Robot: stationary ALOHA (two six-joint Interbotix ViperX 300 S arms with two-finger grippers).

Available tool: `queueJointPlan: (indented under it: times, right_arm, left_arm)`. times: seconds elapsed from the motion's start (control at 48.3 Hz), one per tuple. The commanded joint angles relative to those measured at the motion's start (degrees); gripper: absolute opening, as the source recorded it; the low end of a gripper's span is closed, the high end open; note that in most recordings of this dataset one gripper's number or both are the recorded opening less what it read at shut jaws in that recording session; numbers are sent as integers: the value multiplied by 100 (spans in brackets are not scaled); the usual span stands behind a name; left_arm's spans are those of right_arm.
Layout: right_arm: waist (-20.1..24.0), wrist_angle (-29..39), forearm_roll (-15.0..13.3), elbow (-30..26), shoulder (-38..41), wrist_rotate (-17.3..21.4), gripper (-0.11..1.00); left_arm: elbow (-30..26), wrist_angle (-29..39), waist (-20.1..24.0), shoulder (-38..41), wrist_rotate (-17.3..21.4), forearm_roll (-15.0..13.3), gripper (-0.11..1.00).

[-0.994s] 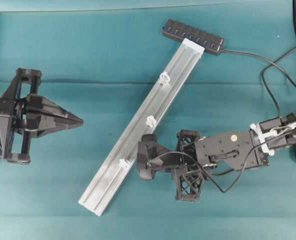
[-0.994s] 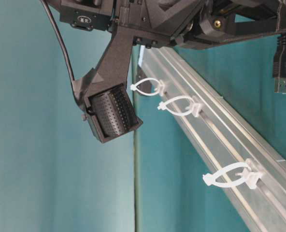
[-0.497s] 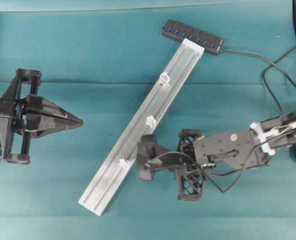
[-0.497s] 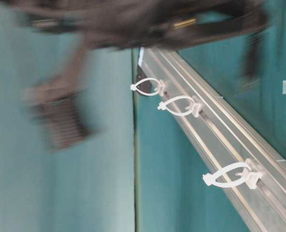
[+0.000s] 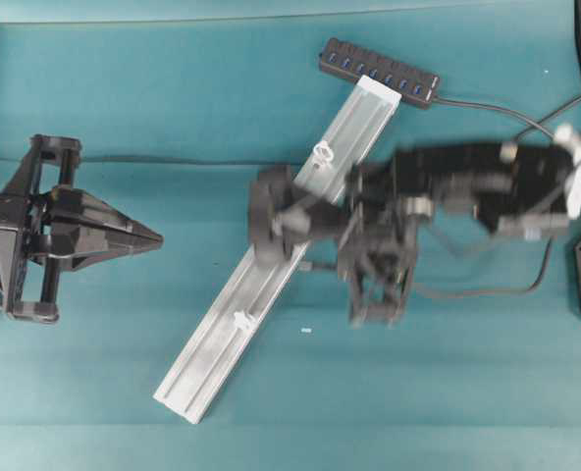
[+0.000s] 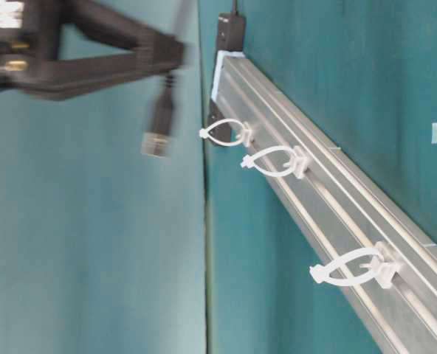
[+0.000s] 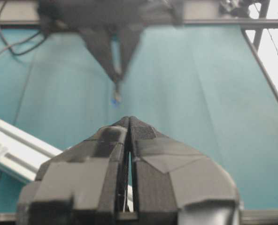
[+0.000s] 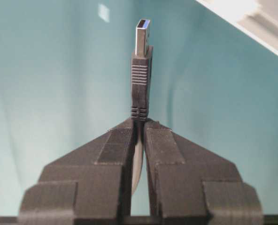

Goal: Pass the USB cable through three rings with both arms.
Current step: 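Lift the plug with the right gripper toward the rail's far end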

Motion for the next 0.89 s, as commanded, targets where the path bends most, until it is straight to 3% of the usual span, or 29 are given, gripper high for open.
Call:
queueJointPlan:
  times: [0.0,0.083,0.228,0.394,0.518,0.684,0.87]
  right_arm:
    - [-229,387,26,-334,-53,-299,7]
    - [-501,650,18,-527,-53,-668,7]
    - [-905,545,18,-545,-53,-1362,7]
    - [-1362,598,-97,-589,-70,-1854,7]
    - [-1723,624,-431,-545,-79,-2259,7]
    - [-2171,404,-1028,-290,-62,-3094,7]
    - [-2558,-88,-1107,149,-44,-3955,7]
  left_arm:
    - [-123,-53,-18,-70,-9,18,-1]
    - [-123,-53,-18,-88,-70,18,-1]
    - [-167,-53,-18,-132,-378,18,-1]
    - [-141,-18,-18,-211,-466,9,-1]
    - [-176,-18,-18,-229,-510,9,-1]
    - [-193,-18,-18,-237,-510,18,-1]
    - [-229,-18,-18,-290,-519,18,-1]
